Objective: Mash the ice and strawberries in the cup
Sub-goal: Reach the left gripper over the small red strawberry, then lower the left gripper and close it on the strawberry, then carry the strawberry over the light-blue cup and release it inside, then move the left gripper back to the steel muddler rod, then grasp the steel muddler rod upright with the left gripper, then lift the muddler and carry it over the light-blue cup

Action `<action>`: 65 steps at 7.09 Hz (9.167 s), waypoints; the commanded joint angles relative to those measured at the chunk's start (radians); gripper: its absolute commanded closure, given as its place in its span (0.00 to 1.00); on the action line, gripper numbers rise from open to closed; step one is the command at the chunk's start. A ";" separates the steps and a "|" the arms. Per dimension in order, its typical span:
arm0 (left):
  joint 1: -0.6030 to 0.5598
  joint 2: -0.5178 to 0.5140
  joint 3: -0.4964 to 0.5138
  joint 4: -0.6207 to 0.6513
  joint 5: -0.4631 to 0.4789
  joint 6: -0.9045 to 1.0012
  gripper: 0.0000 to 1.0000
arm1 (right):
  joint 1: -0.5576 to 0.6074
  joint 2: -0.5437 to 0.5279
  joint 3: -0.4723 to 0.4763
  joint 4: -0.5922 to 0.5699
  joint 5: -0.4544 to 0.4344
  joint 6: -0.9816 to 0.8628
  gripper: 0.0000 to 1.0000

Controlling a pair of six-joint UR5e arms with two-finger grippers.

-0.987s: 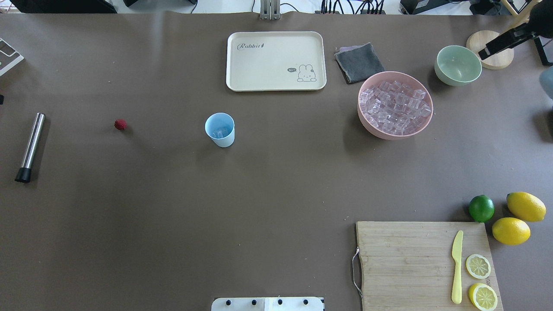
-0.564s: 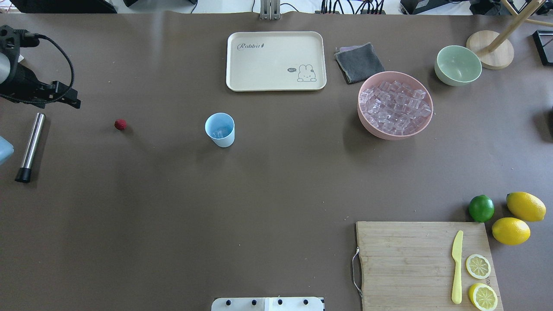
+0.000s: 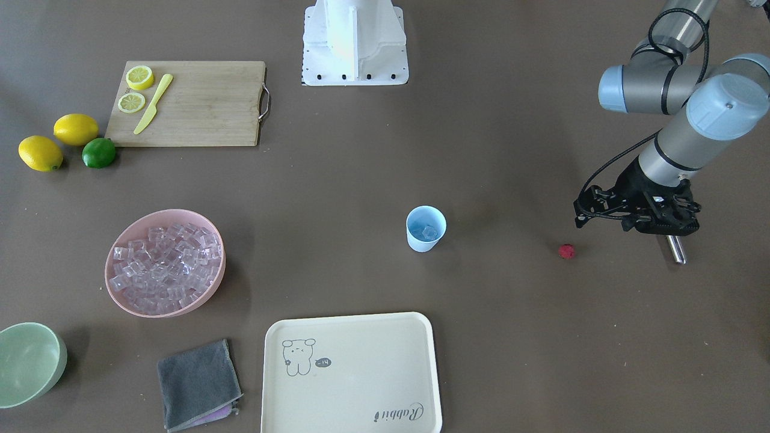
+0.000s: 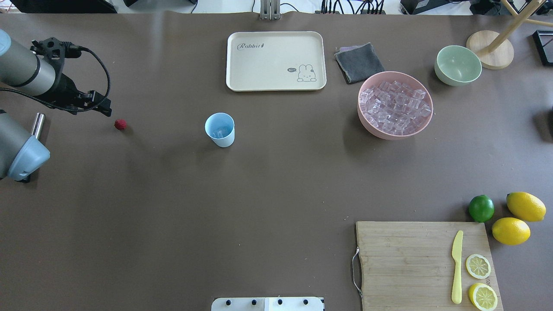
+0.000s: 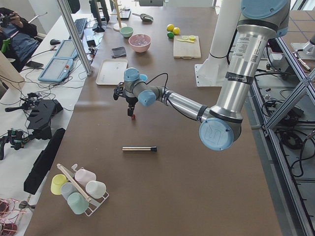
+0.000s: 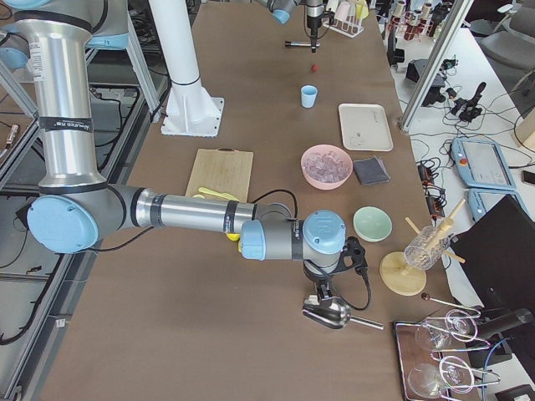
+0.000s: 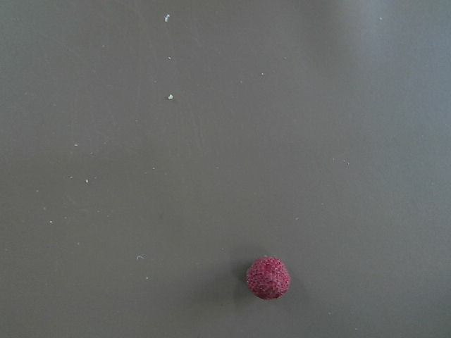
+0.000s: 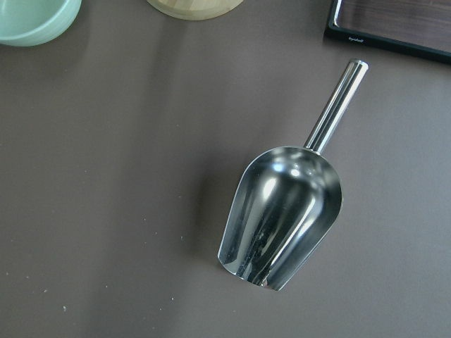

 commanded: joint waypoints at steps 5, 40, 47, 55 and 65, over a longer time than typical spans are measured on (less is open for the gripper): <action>0.057 -0.136 0.191 -0.002 0.057 0.065 0.11 | 0.024 -0.077 0.005 0.082 0.004 0.000 0.01; -0.050 -0.144 0.107 0.140 0.007 0.005 0.24 | 0.112 -0.088 0.087 -0.050 -0.005 0.011 0.00; -0.151 0.071 0.340 -0.232 -0.050 0.108 0.23 | 0.097 -0.012 0.094 -0.133 -0.014 0.015 0.00; -0.131 0.117 0.339 -0.304 -0.042 0.103 0.60 | 0.097 -0.021 0.094 -0.133 -0.016 0.014 0.00; -0.179 -0.306 0.048 -0.361 0.200 0.071 1.00 | 0.097 -0.012 0.100 -0.142 -0.080 0.012 0.00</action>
